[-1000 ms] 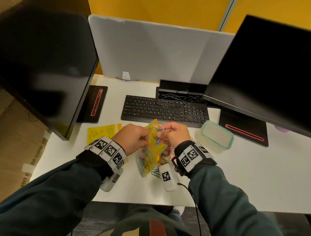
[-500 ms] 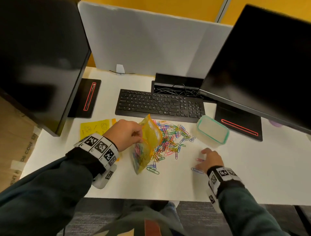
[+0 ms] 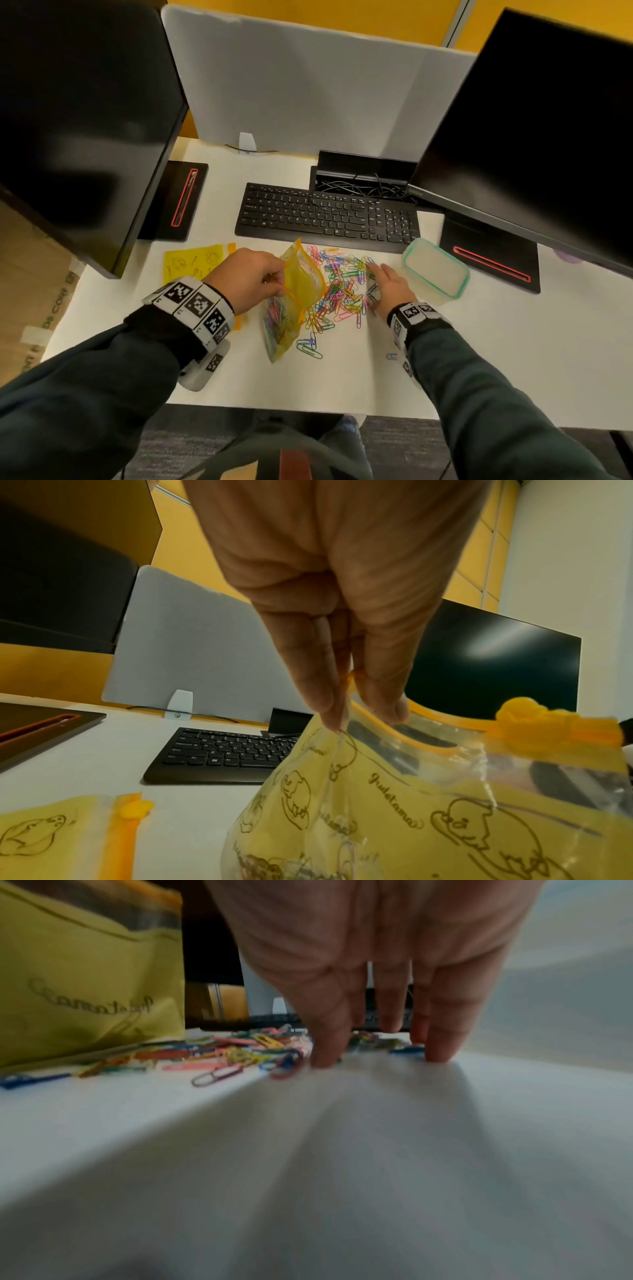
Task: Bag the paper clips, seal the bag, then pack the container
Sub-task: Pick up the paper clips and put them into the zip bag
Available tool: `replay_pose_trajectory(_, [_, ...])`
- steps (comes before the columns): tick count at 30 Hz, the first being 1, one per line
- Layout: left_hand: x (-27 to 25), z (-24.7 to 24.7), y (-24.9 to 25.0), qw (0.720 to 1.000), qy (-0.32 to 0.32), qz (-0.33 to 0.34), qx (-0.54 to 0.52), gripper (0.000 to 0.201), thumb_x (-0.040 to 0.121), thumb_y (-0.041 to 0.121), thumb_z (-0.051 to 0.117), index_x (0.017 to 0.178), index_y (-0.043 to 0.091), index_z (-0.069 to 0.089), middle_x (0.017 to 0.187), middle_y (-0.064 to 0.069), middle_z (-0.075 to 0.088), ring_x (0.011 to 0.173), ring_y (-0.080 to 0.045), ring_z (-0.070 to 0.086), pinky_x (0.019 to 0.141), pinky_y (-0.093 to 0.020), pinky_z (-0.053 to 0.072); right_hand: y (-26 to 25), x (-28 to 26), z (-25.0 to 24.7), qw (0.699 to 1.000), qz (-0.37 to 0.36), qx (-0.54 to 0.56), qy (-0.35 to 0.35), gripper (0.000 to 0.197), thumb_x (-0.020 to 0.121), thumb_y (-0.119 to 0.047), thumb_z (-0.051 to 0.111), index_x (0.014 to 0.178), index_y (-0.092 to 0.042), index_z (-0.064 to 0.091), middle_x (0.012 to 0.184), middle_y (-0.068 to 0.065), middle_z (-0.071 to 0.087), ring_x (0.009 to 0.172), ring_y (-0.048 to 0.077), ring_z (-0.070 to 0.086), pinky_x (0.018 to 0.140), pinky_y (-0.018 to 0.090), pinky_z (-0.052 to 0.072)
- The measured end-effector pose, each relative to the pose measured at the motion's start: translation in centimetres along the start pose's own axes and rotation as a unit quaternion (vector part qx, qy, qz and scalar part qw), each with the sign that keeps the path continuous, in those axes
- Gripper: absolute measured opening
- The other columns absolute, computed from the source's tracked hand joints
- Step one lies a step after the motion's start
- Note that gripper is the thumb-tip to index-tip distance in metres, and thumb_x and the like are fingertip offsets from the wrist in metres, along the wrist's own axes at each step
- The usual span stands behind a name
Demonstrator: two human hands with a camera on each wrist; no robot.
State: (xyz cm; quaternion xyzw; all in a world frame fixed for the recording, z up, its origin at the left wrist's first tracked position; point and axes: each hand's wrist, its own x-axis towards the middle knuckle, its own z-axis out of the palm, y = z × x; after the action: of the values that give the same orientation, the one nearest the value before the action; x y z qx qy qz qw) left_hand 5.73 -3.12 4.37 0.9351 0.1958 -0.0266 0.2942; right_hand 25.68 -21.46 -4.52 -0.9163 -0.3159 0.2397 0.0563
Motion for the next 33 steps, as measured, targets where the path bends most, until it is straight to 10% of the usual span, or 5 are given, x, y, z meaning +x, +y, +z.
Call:
replay_pose_trajectory(5, [-0.1,0.1,-0.2,1.0,0.0,-0.008,0.001,0.008,0.074,0.023,0.071,0.074,0.016,0.067,0.085,0.0,0.069,0.081,-0.017,0.061,0.081,-0.039,0.051,-0.3,-0.3,0.4,1.0,-0.018,-0.012,-0.002,0.047,0.091,-0.005,0.044,0.135,-0.018,0.047,0.141,0.011,0.046,0.127,0.031,0.043,0.109,0.037,0.036])
replay_pose_trajectory(10, [0.1,0.2,-0.2,1.0,-0.002,-0.01,-0.006,0.008,0.074,0.022,0.071,0.073,0.016,0.067,0.09,-0.002,0.07,0.086,-0.018,0.062,0.082,-0.04,0.051,-1.7,-2.6,2.2,0.999,-0.013,0.017,-0.025,0.059,0.075,-0.025,0.074,0.129,-0.016,0.053,0.129,0.006,0.053,0.12,0.028,0.049,0.104,0.036,0.041])
replay_pose_trajectory(18, [0.0,-0.1,0.1,1.0,-0.013,0.002,-0.003,0.009,0.075,0.022,0.071,0.073,0.014,0.065,0.077,0.002,0.062,0.076,-0.016,0.057,0.076,-0.035,0.049,-5.1,-3.6,3.1,0.999,-0.045,-0.008,0.008,0.034,0.089,-0.007,0.047,0.118,-0.014,0.063,0.116,0.015,0.061,0.11,0.031,0.057,0.095,0.031,0.044])
replay_pose_trajectory(25, [-0.1,-0.2,0.1,1.0,-0.02,-0.002,0.003,0.01,0.075,0.023,0.071,0.075,0.014,0.067,0.082,0.0,0.066,0.08,-0.018,0.058,0.079,-0.037,0.05,-4.2,-2.9,1.2,0.995,0.022,0.082,0.049,0.025,0.084,-0.003,0.057,0.101,-0.012,0.073,0.107,0.01,0.071,0.104,0.028,0.062,0.094,0.029,0.047])
replay_pose_trajectory(33, [0.1,0.1,0.0,1.0,-0.025,-0.002,-0.001,0.009,0.074,0.021,0.071,0.076,0.013,0.068,0.098,-0.007,0.071,0.1,-0.021,0.061,0.088,-0.042,0.048,-7.0,-4.7,-4.7,0.879,0.011,0.468,0.093,0.017,0.072,0.009,0.071,0.065,-0.003,0.061,0.069,0.013,0.061,0.064,0.025,0.062,0.068,0.034,0.061])
